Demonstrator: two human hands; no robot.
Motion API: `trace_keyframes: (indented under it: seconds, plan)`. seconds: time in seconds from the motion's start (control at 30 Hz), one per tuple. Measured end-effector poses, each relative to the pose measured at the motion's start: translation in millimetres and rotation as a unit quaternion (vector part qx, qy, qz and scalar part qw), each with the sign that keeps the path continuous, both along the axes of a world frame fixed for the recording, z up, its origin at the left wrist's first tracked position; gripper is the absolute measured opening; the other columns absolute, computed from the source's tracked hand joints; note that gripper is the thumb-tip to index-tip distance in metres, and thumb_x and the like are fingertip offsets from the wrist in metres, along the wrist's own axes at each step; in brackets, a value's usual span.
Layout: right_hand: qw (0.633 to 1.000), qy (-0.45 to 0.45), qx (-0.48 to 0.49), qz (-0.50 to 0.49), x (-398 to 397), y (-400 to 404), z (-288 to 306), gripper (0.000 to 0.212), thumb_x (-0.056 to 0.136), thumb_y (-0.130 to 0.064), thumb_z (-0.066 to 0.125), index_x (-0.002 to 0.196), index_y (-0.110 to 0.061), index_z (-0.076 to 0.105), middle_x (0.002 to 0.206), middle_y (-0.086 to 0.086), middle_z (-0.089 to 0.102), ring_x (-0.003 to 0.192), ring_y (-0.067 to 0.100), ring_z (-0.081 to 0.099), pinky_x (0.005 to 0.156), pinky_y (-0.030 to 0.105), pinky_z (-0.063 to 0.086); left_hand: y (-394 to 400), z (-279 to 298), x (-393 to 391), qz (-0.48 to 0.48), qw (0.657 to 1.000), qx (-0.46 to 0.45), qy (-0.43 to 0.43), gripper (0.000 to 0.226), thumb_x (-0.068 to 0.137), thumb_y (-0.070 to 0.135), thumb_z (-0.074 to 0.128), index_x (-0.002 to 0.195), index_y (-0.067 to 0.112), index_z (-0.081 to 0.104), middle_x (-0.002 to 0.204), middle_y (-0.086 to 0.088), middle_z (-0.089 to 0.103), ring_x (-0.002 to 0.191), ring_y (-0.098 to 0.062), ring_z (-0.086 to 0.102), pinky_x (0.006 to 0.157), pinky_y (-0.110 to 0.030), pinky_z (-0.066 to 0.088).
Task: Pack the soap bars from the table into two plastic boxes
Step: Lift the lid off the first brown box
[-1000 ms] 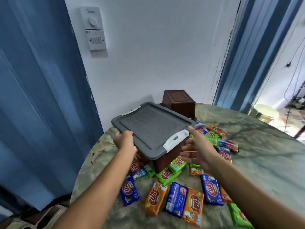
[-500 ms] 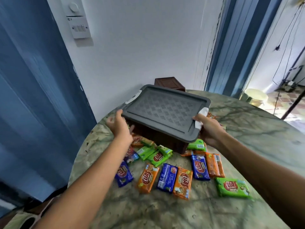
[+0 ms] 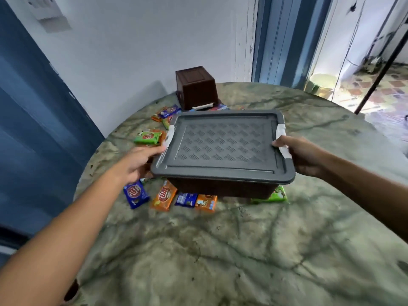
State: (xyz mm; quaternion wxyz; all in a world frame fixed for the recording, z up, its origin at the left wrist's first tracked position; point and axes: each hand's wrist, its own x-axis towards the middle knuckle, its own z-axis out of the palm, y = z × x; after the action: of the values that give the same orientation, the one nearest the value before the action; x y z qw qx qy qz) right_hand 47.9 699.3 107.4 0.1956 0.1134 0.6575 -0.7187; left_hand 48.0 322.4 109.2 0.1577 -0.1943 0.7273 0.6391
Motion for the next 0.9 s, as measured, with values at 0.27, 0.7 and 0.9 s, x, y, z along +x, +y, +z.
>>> trace_keyframes:
  seconds: [0.27,0.7,0.9]
  plan:
    - [0.991,-0.024,0.03,0.126,62,78,-28,0.015,0.091,-0.005,0.049,0.098,-0.004,0.063,0.079,0.005,0.074,0.065,0.014,0.071,0.055,0.028,0.059,73,-47,134,0.064,0.996,0.048,-0.025,0.025,0.076,0.024,0.067,0.096,0.01,0.071,0.082,-0.003,0.075,0.064,-0.011,0.07,0.058,-0.029,0.058]
    - [0.943,-0.118,0.122,0.285,111,132,-79,0.021,0.083,-0.009,0.065,0.103,-0.004,0.065,0.088,0.01,0.07,0.062,0.017,0.066,0.05,0.025,0.053,118,-81,243,0.055,0.989,0.002,-0.136,0.079,0.019,0.05,0.094,0.081,0.005,0.074,0.081,-0.013,0.073,0.062,-0.015,0.069,0.052,-0.03,0.058]
    - [0.9,-0.032,0.307,0.309,101,121,-44,0.038,0.069,-0.01,0.084,0.092,-0.007,0.054,0.075,0.016,0.069,0.055,0.024,0.063,0.048,0.029,0.053,133,-60,222,0.049,0.983,-0.165,-0.059,0.039,0.071,0.011,0.082,0.105,0.013,0.064,0.079,-0.009,0.068,0.06,-0.016,0.064,0.049,-0.028,0.055]
